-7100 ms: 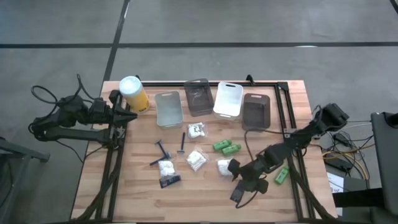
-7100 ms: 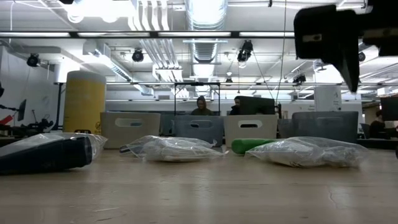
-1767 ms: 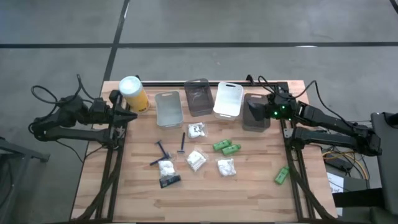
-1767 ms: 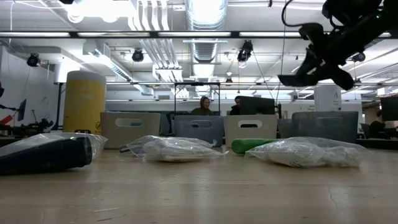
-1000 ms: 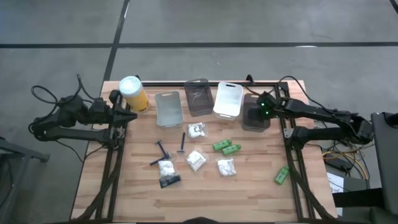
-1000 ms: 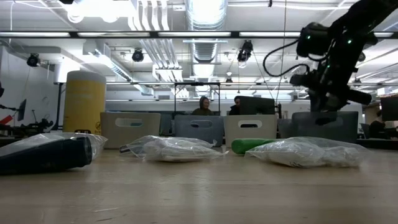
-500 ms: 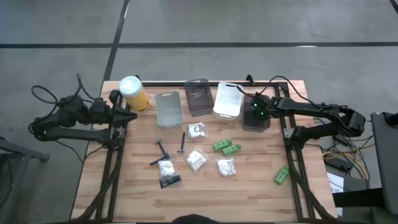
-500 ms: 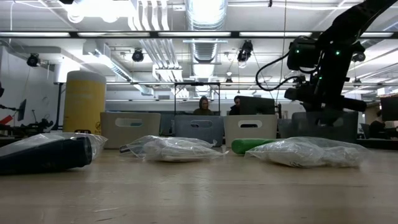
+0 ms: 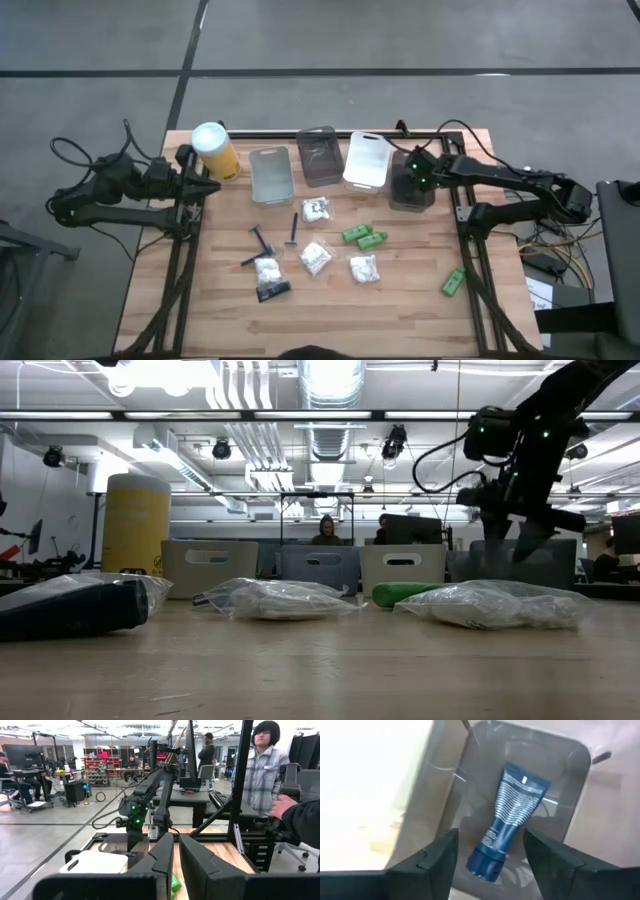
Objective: Pick & Place Travel size toiletries
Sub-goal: Put the white cotton pack into the white bin
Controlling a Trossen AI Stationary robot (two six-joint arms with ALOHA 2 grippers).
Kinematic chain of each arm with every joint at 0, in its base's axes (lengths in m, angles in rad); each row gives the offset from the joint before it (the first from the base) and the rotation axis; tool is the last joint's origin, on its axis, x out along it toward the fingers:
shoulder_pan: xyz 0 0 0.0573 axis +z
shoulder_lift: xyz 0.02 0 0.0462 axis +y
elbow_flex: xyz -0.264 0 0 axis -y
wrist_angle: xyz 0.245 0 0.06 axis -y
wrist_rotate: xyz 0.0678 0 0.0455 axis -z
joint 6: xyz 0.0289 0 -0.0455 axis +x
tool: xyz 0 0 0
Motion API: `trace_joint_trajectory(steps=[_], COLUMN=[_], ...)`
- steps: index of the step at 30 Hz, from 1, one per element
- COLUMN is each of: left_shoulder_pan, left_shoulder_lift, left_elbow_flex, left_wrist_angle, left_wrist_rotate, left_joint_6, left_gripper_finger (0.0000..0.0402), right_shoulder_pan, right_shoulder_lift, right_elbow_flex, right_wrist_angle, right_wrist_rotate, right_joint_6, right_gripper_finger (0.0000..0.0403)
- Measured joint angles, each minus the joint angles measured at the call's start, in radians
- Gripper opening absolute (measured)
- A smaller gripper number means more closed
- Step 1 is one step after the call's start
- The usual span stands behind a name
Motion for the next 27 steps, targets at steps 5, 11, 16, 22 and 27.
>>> trace_joint_trajectory(steps=[5,11,16,22,27], left_shoulder_pan=[0.0,0.0,0.0,0.0,0.0], left_shoulder_lift=[0.0,0.0,0.0,0.0,0.0], left_elbow_flex=[0.0,0.0,0.0,0.0,0.0], left_wrist_angle=[0.0,0.0,0.0,0.0,0.0], left_wrist_rotate=[0.0,0.0,0.0,0.0,0.0], left_joint_6=[0.0,0.0,0.0,0.0,0.0], left_gripper_finger=[0.0035,0.0035,0.0035,0.0035,0.0035], right_shoulder_pan=[0.001,0.002,0.034,0.123,0.201], right_shoulder_lift=[-0.045,-0.085,-0.133,-0.201,-0.228], right_elbow_flex=[0.042,0.126,0.19,0.239,0.261], right_wrist_angle=[-0.031,-0.113,-0.226,-0.278,-0.28], right_wrist_rotate=[0.0,0.0,0.0,0.0,0.0], right_joint_6=[-0.014,-0.074,-0.071,-0.072,-0.071], right_gripper_finger=[0.0229,0.0232,0.0219,0.02,0.0186])
